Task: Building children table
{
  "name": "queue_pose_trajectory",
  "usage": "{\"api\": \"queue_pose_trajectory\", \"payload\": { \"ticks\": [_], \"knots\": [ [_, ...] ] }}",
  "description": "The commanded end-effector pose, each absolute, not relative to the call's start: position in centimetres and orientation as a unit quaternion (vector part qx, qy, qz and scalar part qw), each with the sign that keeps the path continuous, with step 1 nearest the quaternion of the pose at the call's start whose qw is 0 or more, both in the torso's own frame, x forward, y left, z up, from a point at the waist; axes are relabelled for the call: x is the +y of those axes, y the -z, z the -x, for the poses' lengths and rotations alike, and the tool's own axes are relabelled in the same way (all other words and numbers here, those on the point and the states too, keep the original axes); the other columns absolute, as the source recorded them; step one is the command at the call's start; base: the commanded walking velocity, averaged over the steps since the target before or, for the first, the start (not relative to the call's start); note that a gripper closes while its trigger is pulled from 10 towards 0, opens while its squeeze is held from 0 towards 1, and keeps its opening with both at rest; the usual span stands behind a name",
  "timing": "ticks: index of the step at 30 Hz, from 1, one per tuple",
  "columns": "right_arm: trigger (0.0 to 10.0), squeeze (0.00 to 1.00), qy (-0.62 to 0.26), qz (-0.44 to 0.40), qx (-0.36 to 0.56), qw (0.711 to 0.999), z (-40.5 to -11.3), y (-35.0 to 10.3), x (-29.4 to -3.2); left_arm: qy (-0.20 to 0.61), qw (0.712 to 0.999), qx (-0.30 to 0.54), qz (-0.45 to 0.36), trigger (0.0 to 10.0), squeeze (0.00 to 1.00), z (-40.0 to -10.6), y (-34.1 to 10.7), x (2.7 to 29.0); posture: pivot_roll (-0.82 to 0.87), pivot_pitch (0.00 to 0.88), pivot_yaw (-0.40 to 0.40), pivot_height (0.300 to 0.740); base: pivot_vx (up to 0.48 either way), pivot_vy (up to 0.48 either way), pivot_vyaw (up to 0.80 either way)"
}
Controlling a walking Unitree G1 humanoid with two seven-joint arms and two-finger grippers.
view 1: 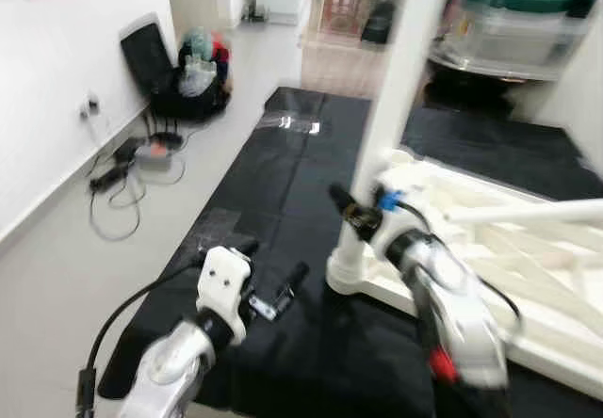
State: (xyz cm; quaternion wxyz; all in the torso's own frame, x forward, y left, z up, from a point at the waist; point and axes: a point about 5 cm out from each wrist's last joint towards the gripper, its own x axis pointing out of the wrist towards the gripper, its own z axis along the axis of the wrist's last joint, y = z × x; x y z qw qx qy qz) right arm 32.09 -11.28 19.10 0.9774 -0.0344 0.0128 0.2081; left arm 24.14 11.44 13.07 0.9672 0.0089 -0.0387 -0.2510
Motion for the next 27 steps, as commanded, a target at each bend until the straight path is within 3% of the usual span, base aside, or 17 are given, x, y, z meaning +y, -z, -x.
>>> {"api": "queue_pose_trajectory", "payload": {
  "ticks": [1, 3, 4, 5, 6, 9, 10, 14, 18, 19, 20, 22, 24, 27],
  "knots": [
    [0.0, 0.00, -0.194, 0.048, 0.067, 0.977, -32.0, -16.7, -11.8, 0.248, 0.968, -0.033, -0.011, 10.0, 0.00, -24.2, -12.7, 11.5, -0.06, 0.000, -0.100, 0.740, 0.000, 0.000, 0.00],
    [0.0, 0.00, -0.193, 0.047, 0.060, 0.978, -32.7, -17.1, -11.7, 0.240, 0.970, -0.036, -0.012, 10.0, 0.00, -24.4, -12.7, 11.7, -0.05, 0.000, -0.103, 0.740, 0.000, 0.000, 0.00],
    [8.0, 0.00, -0.206, 0.042, 0.065, 0.976, -32.7, -17.4, -11.1, 0.232, 0.972, -0.041, -0.014, 10.0, 0.00, -24.6, -12.7, 11.8, -0.05, 0.000, -0.085, 0.740, 0.000, 0.000, 0.00],
    [8.0, 0.00, -0.206, 0.042, 0.065, 0.976, -32.7, -17.4, -11.1, 0.232, 0.972, -0.041, -0.014, 10.0, 0.00, -24.6, -12.7, 11.8, -0.05, 0.000, -0.085, 0.740, 0.000, 0.000, 0.00],
    [10.0, 0.00, -0.217, 0.039, 0.064, 0.973, -32.6, -17.6, -10.9, 0.234, 0.971, -0.042, -0.013, 10.0, 0.00, -24.5, -12.8, 11.8, -0.06, 0.000, -0.078, 0.740, 0.000, 0.000, 0.00],
    [10.0, 0.00, -0.258, 0.018, 0.038, 0.965, -32.1, -18.6, -10.6, 0.244, 0.969, -0.042, -0.010, 10.0, 0.00, -24.2, -12.8, 11.7, -0.05, 0.000, -0.067, 0.740, 0.000, 0.000, 0.00],
    [10.0, 1.00, -0.297, 0.003, 0.018, 0.955, -31.8, -19.5, -10.6, 0.247, 0.968, -0.043, -0.009, 10.0, 0.00, -23.8, -12.9, 11.7, -0.04, 0.000, -0.064, 0.740, 0.000, 0.000, 0.00],
    [10.0, 1.00, -0.328, 0.023, -0.034, 0.944, -32.2, -21.5, -11.8, 0.251, 0.967, -0.050, -0.008, 10.0, 0.00, -23.2, -13.0, 11.7, -0.03, 0.012, -0.063, 0.740, 0.000, 0.000, 0.00],
    [10.0, 1.00, -0.399, 0.023, -0.055, 0.915, -32.5, -23.4, -13.3, 0.253, 0.966, -0.055, -0.008, 10.0, 0.00, -22.3, -13.4, 11.8, -0.02, 0.065, -0.064, 0.740, 0.000, 0.000, 0.00],
    [10.0, 1.00, -0.444, 0.032, -0.059, 0.894, -32.5, -24.1, -14.1, 0.253, 0.966, -0.057, -0.008, 10.0, 0.00, -22.0, -13.6, 11.8, -0.01, 0.071, -0.064, 0.740, 0.000, 0.000, 0.00],
    [10.0, 1.00, -0.444, 0.032, -0.059, 0.894, -32.5, -24.1, -14.1, 0.253, 0.966, -0.057, -0.008, 10.0, 0.00, -22.0, -13.6, 11.8, -0.01, 0.071, -0.064, 0.740, 0.000, 0.000, 0.00],
    [10.0, 1.00, -0.538, 0.074, -0.047, 0.838, -32.1, -25.5, -16.5, 0.256, 0.965, -0.058, -0.007, 10.0, 0.00, -20.9, -14.2, 11.8, 0.03, 0.150, -0.061, 0.740, 0.000, 0.000, 0.00],
    [10.0, 1.00, -0.578, 0.090, -0.029, 0.811, -32.1, -26.2, -18.0, 0.259, 0.964, -0.057, -0.006, 10.0, 0.00, -20.2, -14.7, 11.8, 0.04, 0.183, -0.055, 0.740, 0.000, 0.000, 0.00],
    [10.0, 1.00, -0.588, 0.089, -0.025, 0.803, -32.8, -27.1, -18.9, 0.265, 0.963, -0.053, -0.003, 10.0, 0.00, -19.6, -15.2, 11.8, 0.05, 0.210, -0.048, 0.740, 0.000, 0.000, 0.00]
  ]
}}
